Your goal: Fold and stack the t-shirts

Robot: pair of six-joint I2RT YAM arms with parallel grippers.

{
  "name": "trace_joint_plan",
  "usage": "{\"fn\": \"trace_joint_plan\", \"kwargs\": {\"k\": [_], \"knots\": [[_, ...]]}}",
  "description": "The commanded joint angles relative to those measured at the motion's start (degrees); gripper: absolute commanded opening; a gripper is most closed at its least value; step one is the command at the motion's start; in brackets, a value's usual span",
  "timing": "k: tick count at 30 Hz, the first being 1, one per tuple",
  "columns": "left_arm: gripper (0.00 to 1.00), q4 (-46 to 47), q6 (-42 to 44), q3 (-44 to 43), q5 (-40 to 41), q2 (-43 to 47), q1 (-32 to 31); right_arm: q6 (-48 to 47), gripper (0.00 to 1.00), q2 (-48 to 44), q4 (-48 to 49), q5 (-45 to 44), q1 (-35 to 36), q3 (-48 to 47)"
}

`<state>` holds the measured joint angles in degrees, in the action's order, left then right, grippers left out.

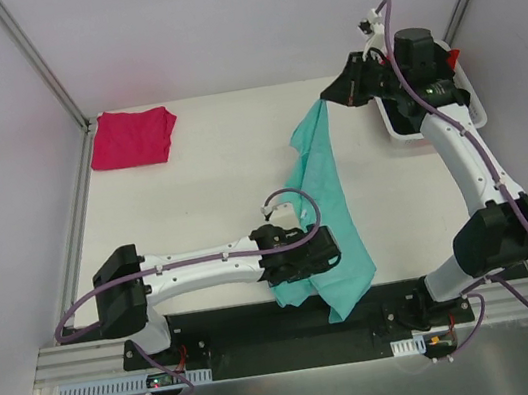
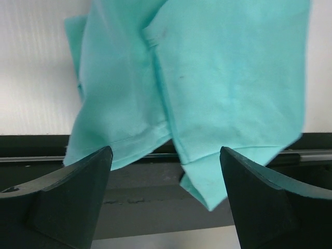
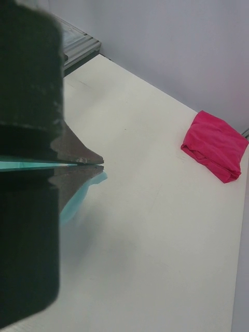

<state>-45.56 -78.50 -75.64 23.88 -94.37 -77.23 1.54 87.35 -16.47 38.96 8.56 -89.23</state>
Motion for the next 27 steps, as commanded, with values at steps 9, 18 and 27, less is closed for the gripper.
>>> {"fn": "trace_joint_plan", "kwargs": {"k": [9, 18, 27], "knots": [[0.81, -5.42, -4.56, 4.54, -2.34, -3.45, 0.24, -0.93, 0.01, -5.44, 1.44, 0.85, 0.15, 3.27], [0.72, -5.59, -4.03, 3.39, -2.34, -5.39, 0.59, -0.93, 0.01, -7.72, 1.96, 2.35, 0.23, 4.15], [0.65, -7.17, -2.71, 1.37, -1.64, -4.25, 0.59, -1.28, 0.01, -7.37, 1.26, 2.61, 0.85, 5.21]]}}
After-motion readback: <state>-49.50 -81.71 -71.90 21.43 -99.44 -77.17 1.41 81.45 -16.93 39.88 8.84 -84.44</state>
